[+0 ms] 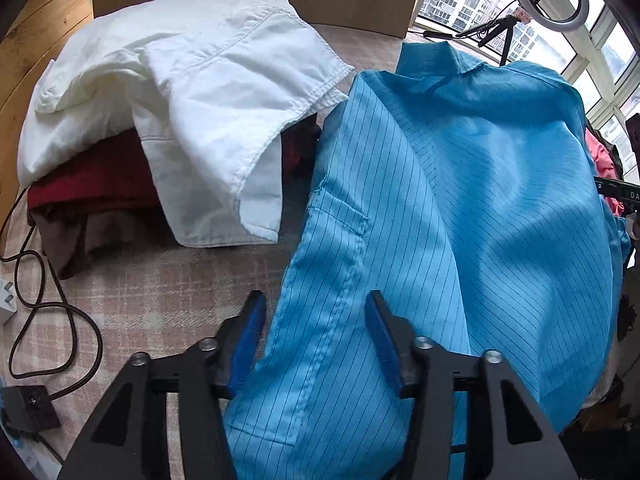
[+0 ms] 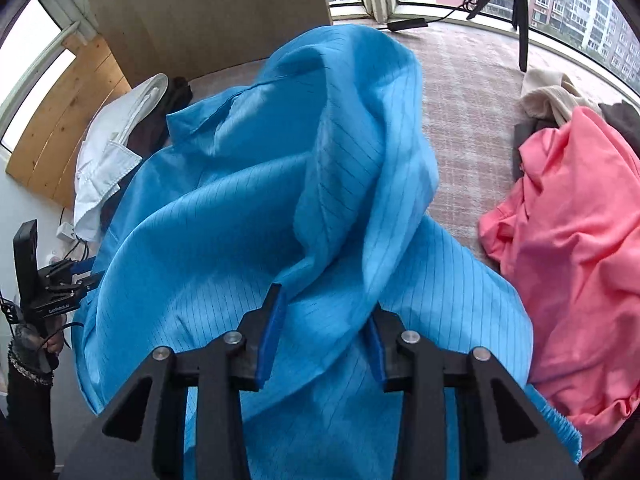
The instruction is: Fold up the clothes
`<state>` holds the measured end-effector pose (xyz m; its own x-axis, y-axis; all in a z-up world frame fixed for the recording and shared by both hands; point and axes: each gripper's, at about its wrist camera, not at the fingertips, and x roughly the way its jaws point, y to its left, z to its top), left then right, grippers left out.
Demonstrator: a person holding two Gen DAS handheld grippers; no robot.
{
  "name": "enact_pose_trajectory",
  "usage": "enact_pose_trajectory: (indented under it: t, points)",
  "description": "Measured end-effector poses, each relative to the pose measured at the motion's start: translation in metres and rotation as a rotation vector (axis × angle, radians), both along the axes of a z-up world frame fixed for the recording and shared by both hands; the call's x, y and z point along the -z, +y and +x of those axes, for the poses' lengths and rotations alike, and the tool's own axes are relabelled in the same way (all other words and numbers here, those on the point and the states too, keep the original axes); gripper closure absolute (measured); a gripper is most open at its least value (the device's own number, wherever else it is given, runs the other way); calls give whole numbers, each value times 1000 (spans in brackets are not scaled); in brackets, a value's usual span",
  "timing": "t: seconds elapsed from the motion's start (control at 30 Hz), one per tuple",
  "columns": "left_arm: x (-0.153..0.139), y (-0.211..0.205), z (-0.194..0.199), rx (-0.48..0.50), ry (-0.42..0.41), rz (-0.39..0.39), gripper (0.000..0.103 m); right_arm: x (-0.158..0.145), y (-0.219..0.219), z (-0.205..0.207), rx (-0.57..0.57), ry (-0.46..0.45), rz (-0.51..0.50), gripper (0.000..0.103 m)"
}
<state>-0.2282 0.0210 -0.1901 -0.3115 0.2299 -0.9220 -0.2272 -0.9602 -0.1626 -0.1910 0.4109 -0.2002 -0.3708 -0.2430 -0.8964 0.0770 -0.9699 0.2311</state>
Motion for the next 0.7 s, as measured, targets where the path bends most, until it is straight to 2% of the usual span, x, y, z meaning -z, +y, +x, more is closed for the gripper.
enact_pose_trajectory:
  t: [0.03,0.1,0.27,0.33,0.43,0.47,0.57,0.63,0.7]
  points:
    - [0,2,0,-1,-2,-9,101,-2,-2,2,-10,16,9,79]
    - [-9,5,5,2,34,-18,103,-10,-1,8,-22,30,31,100]
    - [-82,-12,28,-22,214,-34,103,-58,27,38,3,122,83,100]
    - [-113,-24,27,-44,282,-41,103,-82,40,51,28,166,108,100]
    - [-169,-57,47,-59,418,-94,103,-118,57,69,75,242,154,100]
    - [-183,-65,49,-67,448,-108,103,-127,59,74,89,277,198,100]
    - [-210,-78,35,-99,497,-136,103,-145,67,79,152,326,309,101]
    - [-229,-81,29,-94,548,-172,103,-163,73,83,198,375,308,102]
    - [-260,-85,34,-86,626,-203,103,-192,77,94,256,454,341,102]
